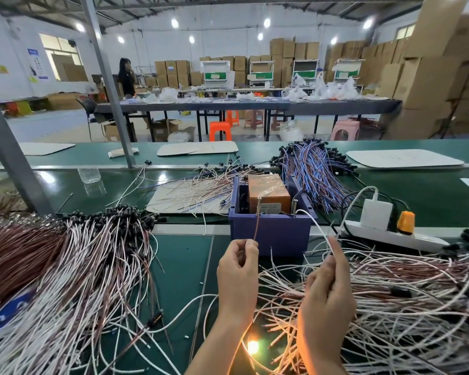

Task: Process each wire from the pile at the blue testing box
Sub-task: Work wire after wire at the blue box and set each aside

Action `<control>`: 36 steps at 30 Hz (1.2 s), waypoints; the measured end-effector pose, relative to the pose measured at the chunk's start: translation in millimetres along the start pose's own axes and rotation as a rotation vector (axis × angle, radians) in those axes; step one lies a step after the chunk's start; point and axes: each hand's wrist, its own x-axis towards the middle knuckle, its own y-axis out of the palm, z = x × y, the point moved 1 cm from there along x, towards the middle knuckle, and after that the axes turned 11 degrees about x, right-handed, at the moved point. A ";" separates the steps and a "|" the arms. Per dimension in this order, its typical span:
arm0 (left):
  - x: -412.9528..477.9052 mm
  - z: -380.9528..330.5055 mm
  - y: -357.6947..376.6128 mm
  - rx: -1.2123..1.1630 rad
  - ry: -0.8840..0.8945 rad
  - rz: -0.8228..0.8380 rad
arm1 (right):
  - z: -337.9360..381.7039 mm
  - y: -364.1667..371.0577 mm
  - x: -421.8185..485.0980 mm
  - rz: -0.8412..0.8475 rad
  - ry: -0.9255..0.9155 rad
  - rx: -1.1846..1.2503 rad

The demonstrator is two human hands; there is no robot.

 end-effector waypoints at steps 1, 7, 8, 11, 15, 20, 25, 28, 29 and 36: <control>-0.3 -0.3 0.2 0.003 0.003 0.001 | 0.3 -0.2 0.1 0.002 -0.001 0.002; -0.6 -0.1 0.1 0.007 0.002 0.000 | 2.3 -0.6 0.2 0.004 0.000 0.002; -0.6 0.0 0.2 0.005 0.002 0.000 | 2.4 -0.8 0.3 0.004 0.001 0.001; -0.2 0.4 0.7 0.007 0.000 0.002 | 2.9 -0.4 0.1 0.009 0.002 0.001; -0.5 0.8 1.0 0.013 -0.004 0.008 | 3.6 -1.2 0.0 0.014 0.006 -0.004; -1.4 -2.0 0.2 0.005 -0.005 0.006 | 4.1 -1.2 0.2 0.018 0.016 0.013; -4.9 -9.0 -0.6 -0.020 0.029 0.054 | 13.0 -1.2 -5.1 0.037 0.039 0.068; -9.2 -14.8 1.4 -0.028 0.062 0.145 | 19.4 -0.8 -7.2 0.077 0.063 0.080; -11.2 -16.8 2.1 -0.046 0.058 0.188 | 19.3 -1.4 -6.7 0.093 0.101 0.099; -17.4 -24.2 1.3 0.010 0.170 0.236 | 16.3 -2.2 5.0 0.283 0.385 0.236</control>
